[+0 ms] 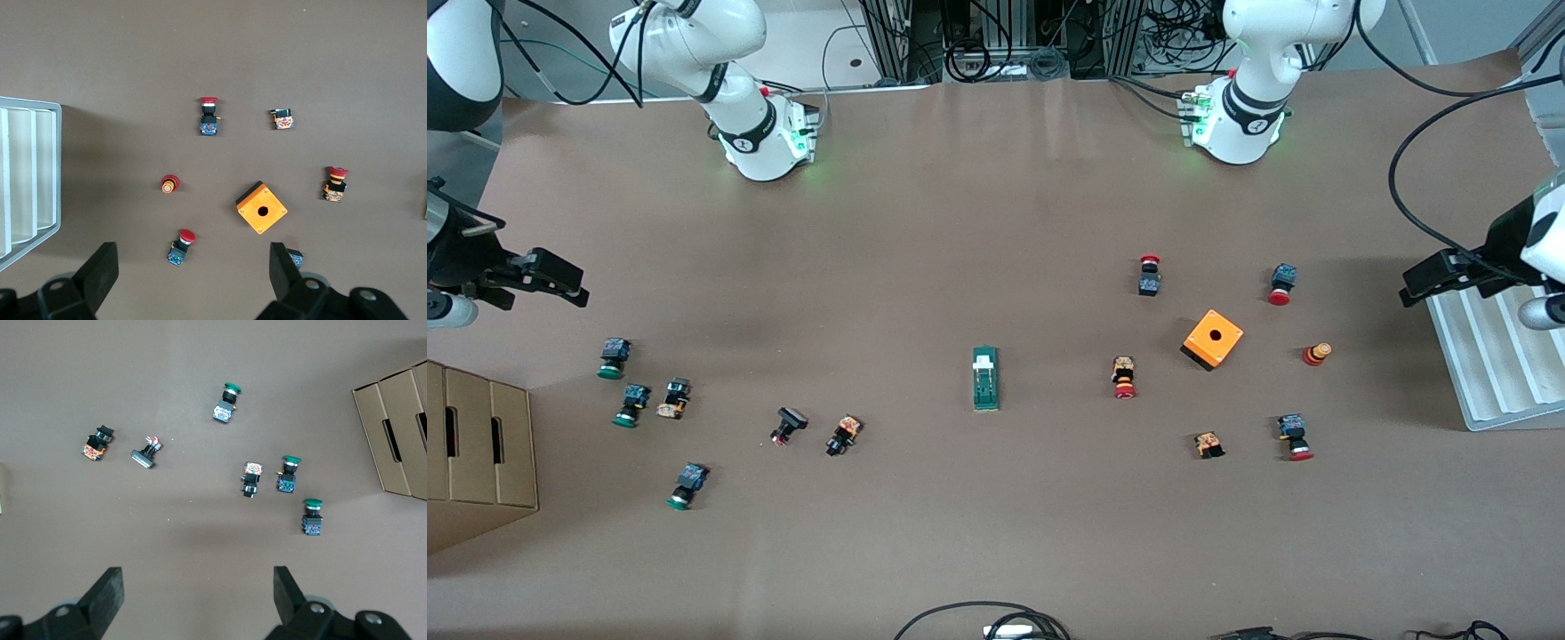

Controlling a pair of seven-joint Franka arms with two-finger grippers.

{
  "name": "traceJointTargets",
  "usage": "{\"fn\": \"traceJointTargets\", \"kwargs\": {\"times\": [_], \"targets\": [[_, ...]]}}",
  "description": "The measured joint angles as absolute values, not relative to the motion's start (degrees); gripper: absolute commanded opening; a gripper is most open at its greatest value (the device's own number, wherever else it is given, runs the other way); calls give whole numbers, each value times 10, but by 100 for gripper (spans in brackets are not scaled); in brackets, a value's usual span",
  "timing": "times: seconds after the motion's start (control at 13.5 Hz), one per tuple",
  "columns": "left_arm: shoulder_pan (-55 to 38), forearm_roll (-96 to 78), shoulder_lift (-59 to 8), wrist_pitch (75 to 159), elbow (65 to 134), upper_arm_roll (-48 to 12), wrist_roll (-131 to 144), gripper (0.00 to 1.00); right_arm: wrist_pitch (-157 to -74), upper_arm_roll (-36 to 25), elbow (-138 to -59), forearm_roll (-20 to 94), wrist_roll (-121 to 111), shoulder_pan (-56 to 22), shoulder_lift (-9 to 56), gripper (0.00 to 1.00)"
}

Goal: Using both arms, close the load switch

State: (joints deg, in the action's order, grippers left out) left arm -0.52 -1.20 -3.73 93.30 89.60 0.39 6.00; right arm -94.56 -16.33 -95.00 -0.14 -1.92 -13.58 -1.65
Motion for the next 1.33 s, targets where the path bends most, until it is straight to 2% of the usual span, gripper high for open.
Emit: {"fn": "traceJointTargets", "kwargs": {"times": [0.81,1.03,1.33], "targets": [[-9,-14,-59,963,896,-89,59,100,-946,-163,-947,-1,-19,-140,-16,100],[-12,-13,-62,1008,896,-131,60,100,-945,-163,-947,-1,-19,-140,-16,100],[-14,-13,-77,1062,897,-154,73,100,-945,-163,-947,-1,-19,-140,-16,100]]}}
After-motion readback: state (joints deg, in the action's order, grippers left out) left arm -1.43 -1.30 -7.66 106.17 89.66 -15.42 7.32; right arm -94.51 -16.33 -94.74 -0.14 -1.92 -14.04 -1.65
